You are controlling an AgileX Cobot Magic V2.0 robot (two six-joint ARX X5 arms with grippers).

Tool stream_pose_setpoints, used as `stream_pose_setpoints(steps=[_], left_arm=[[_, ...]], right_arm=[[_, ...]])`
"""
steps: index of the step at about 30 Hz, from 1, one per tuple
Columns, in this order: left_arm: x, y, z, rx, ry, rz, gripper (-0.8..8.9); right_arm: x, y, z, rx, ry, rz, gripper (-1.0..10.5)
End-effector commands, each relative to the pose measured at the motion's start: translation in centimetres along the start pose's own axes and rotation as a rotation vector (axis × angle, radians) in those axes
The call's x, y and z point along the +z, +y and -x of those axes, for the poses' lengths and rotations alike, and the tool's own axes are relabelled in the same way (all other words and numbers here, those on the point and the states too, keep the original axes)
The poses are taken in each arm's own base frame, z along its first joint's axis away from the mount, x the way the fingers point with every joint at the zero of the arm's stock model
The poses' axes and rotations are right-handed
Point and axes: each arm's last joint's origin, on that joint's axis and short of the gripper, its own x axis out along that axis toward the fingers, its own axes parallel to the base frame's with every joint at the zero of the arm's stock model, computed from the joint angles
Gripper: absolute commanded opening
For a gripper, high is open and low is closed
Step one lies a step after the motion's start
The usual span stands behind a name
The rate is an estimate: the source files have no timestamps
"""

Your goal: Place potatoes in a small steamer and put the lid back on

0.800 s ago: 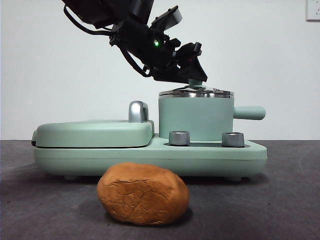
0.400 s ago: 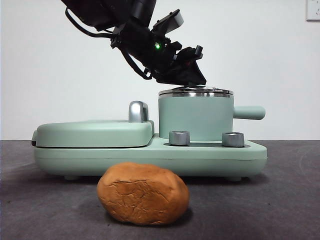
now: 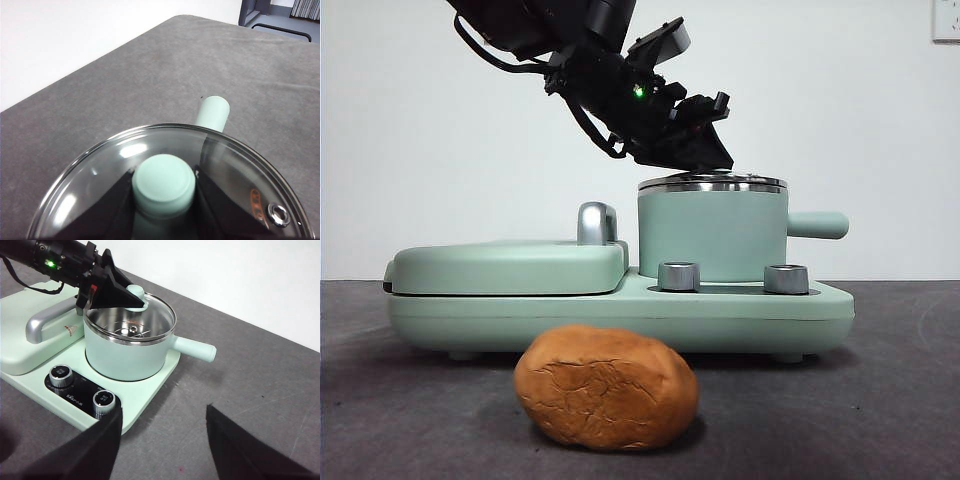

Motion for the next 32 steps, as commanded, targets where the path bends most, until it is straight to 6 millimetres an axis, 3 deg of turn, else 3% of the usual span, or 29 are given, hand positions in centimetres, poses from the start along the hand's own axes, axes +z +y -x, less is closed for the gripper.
stream_pose_setpoints(steps=[1, 15, 23, 32], left_arm=[[1.3, 0.4, 0.5, 0.046, -0.033, -0.008, 0.07], [6.7, 0.4, 5.8, 0.091, -0.173, -0.107, 0.07], [10.6, 0.0, 13.1, 0.116, -0.179, -0.085, 0.09], [11.7, 0.2, 21.4, 0.180, -0.091, -0.042, 0.10]], right_arm=[[0.4, -0.1, 0.1, -0.004, -0.014, 0.010, 2.6], [0.4, -0.1, 0.1, -0.004, -0.014, 0.010, 2.6], [0.4, -0.1, 0.1, -0.004, -0.014, 0.010, 2.6], [0.4, -0.1, 0.1, -0.003, -0.015, 0.010, 2.6]])
